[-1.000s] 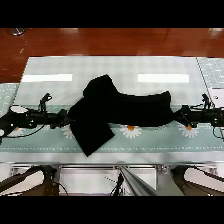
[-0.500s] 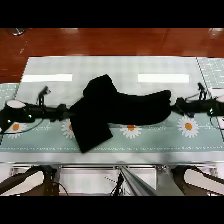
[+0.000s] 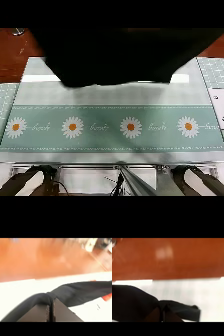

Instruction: Fold the shirts.

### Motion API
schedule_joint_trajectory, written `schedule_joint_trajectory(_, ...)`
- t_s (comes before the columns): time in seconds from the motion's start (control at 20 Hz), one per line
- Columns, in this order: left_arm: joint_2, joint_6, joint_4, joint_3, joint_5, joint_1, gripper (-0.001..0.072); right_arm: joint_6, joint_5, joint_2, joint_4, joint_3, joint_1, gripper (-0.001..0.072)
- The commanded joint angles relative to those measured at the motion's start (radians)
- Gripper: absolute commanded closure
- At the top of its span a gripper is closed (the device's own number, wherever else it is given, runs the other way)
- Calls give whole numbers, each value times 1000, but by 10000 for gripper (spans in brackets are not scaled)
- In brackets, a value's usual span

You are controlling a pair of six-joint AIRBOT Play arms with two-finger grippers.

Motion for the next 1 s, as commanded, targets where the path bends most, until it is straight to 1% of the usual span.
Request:
schedule_joint_trajectory(0.0, 92, -143, 279, 306, -68, 0, 683, 37, 37, 207, -149, 153, 2, 681)
schedule_joint_trajectory(0.1, 175, -199, 441, 348, -115, 0, 683, 45, 56, 321, -209, 153, 2, 680)
schedule_joint_trajectory(0.2, 269, -237, 589, 348, -154, 0, 683, 68, 84, 406, -251, 153, 2, 680)
schedule_joint_trajectory(0.3, 348, -243, 707, 348, -211, 0, 683, 88, 122, 462, -275, 153, 2, 680)
schedule_joint_trajectory(0.45, 436, -243, 826, 348, -309, -6, 683, 108, 157, 499, -333, 153, 2, 681)
schedule_joint_trajectory(0.5, 457, -247, 868, 342, -314, -15, 683, 113, 187, 498, -358, 153, 2, 681)
schedule_joint_trajectory(0.6, 479, -246, 905, 306, -313, -47, 683, 123, 234, 499, -409, 119, 2, 681)
schedule_joint_trajectory(0.7, 478, -251, 904, 219, -314, -80, 683, 123, 255, 498, -397, 39, 2, 681)
schedule_joint_trajectory(0.8, 459, -265, 904, 83, -311, -84, 683, 120, 248, 497, -357, -86, 2, 681)
schedule_joint_trajectory(0.85, 439, -265, 896, 10, -304, -84, 683, 111, 225, 497, -335, -164, 1, 681)
schedule_joint_trajectory(0.95, 381, -264, 863, -142, -240, -84, 683, 86, 109, 489, -278, -357, 1, 681)
